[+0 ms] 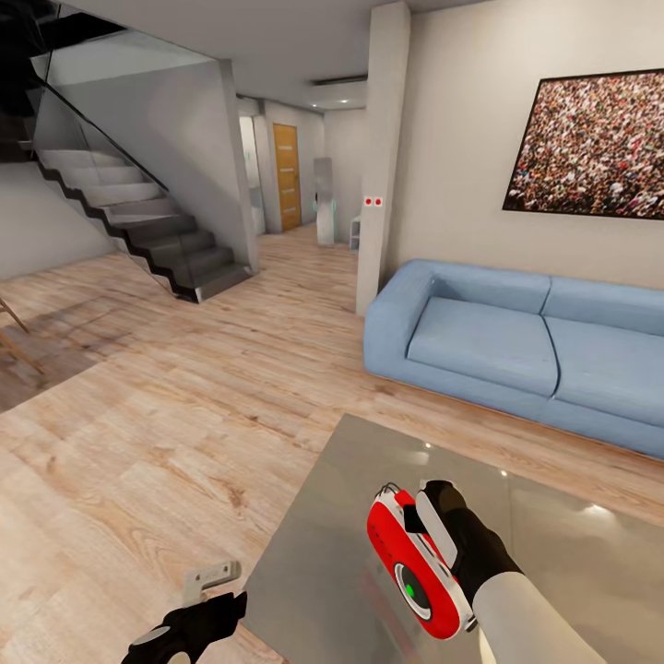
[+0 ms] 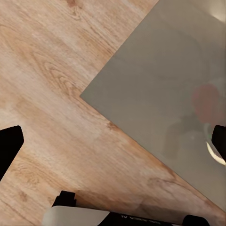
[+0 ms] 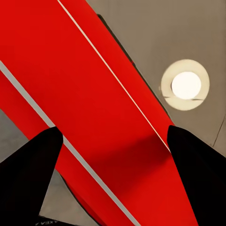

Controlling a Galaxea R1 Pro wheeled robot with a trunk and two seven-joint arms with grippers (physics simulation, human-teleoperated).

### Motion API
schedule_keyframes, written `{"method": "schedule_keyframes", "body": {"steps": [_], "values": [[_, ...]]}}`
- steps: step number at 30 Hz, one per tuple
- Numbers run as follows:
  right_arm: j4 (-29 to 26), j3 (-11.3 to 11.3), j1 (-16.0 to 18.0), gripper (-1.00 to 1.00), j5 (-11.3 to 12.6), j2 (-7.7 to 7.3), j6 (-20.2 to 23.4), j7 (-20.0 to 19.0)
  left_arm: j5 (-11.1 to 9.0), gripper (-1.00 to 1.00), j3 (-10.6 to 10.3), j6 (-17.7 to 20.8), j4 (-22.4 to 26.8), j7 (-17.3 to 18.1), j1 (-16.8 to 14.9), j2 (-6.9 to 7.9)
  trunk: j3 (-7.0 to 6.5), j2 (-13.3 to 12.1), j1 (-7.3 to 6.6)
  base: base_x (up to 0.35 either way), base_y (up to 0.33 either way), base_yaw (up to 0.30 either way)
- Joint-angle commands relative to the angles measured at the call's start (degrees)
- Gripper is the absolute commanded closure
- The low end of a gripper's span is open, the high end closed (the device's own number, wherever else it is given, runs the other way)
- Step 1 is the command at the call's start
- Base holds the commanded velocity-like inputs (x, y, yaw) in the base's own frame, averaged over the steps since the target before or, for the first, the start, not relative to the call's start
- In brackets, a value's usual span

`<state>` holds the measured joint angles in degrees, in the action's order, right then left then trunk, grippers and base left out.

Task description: Turn on the radio receiver that's on the table in the living room.

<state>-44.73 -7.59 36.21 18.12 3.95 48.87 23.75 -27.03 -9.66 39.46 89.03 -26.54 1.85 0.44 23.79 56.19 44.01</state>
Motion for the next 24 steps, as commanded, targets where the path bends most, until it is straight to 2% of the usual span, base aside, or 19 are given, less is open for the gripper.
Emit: {"method": "schedule_keyframes", "body": {"steps": [1,24], "values": [[0.0,0.0,0.0,1.0,-0.1,0.0,0.0,0.0,0.0,-1.0,0.0,0.0,0.0,0.0,0.0,0.0,0.18,0.4,0.22,0.0,0.0,0.0],[0.0,0.0,0.0,1.0,-0.1,0.0,0.0,0.0,0.0,-1.0,0.0,0.0,0.0,0.0,0.0,-0.07,4.31,9.6,5.28,0.0,0.0,0.0]]}}
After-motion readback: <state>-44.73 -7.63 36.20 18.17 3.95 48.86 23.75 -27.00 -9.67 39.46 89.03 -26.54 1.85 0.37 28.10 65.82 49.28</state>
